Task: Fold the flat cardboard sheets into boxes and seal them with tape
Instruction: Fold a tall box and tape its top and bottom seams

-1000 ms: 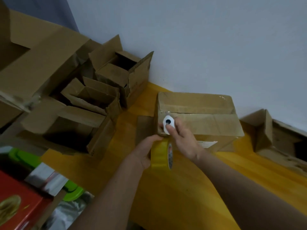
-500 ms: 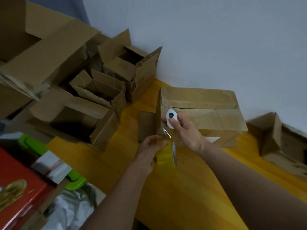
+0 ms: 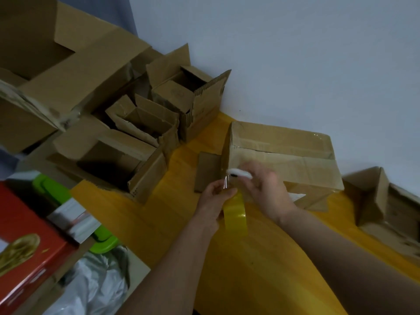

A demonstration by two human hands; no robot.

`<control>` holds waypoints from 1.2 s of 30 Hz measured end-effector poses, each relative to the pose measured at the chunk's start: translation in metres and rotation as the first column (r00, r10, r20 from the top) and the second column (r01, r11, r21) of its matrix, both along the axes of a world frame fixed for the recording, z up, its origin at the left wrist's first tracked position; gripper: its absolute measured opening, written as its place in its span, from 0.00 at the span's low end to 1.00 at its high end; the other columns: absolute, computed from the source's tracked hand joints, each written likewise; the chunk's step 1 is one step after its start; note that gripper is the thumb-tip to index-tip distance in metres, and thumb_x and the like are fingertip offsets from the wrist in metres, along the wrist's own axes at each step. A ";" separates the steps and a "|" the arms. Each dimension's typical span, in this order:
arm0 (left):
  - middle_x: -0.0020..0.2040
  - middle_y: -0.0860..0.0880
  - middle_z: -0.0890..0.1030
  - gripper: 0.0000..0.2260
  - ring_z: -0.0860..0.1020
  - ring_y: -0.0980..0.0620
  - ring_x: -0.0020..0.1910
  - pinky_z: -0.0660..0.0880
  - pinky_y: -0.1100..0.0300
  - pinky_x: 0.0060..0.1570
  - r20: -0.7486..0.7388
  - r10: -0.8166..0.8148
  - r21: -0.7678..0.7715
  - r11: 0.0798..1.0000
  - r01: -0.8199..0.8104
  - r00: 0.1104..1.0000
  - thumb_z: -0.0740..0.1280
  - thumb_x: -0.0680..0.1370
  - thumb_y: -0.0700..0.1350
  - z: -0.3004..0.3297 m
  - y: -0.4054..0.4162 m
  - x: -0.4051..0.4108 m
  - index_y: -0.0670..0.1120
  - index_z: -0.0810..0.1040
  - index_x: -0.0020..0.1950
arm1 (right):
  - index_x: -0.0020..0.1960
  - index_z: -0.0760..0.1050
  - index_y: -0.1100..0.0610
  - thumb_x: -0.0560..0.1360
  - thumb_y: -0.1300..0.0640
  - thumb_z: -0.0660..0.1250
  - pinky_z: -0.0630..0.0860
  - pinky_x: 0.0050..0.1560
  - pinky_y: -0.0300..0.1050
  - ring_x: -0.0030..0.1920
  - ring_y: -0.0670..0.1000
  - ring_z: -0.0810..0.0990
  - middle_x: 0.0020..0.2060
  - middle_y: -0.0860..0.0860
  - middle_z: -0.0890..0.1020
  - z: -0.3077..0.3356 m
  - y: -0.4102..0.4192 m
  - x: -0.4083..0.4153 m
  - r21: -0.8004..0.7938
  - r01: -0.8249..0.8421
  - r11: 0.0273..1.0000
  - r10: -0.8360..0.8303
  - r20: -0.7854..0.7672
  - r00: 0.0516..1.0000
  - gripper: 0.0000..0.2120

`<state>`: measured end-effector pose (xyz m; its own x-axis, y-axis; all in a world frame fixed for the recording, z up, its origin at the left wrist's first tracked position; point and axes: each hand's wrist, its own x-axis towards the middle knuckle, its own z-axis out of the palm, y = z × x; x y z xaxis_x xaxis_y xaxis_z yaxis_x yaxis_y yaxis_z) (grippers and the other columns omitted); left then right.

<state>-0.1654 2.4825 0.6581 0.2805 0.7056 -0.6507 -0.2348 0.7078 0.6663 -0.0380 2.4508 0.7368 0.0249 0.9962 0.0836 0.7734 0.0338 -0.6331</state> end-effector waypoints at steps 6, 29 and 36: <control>0.55 0.49 0.81 0.17 0.80 0.51 0.49 0.75 0.58 0.39 -0.014 0.004 0.006 1.000 -0.004 1.000 0.74 0.72 0.39 0.001 0.000 0.007 0.49 0.77 0.58 | 0.63 0.76 0.58 0.80 0.54 0.58 0.74 0.46 0.51 0.49 0.57 0.75 0.46 0.57 0.77 -0.011 -0.017 0.007 0.028 -0.107 0.994 0.088 0.378 0.921 0.15; 0.43 0.49 0.79 0.03 0.77 0.50 0.43 0.75 0.56 0.40 -0.176 -0.168 0.082 0.979 0.185 0.970 0.70 0.76 0.40 0.003 0.005 -0.006 0.48 0.78 0.45 | 0.57 0.75 0.58 0.78 0.56 0.64 0.68 0.44 0.42 0.51 0.53 0.74 0.52 0.54 0.78 -0.098 -0.056 0.036 -0.297 0.333 0.895 -0.279 0.209 0.937 0.09; 0.44 0.49 0.80 0.04 0.78 0.51 0.43 0.75 0.56 0.43 -0.131 -0.221 0.096 0.967 0.234 0.966 0.68 0.78 0.43 0.007 0.001 -0.016 0.46 0.79 0.52 | 0.70 0.70 0.50 0.77 0.46 0.63 0.68 0.61 0.51 0.64 0.57 0.67 0.66 0.55 0.70 -0.029 0.020 0.012 0.004 -0.086 0.996 0.077 0.403 0.912 0.22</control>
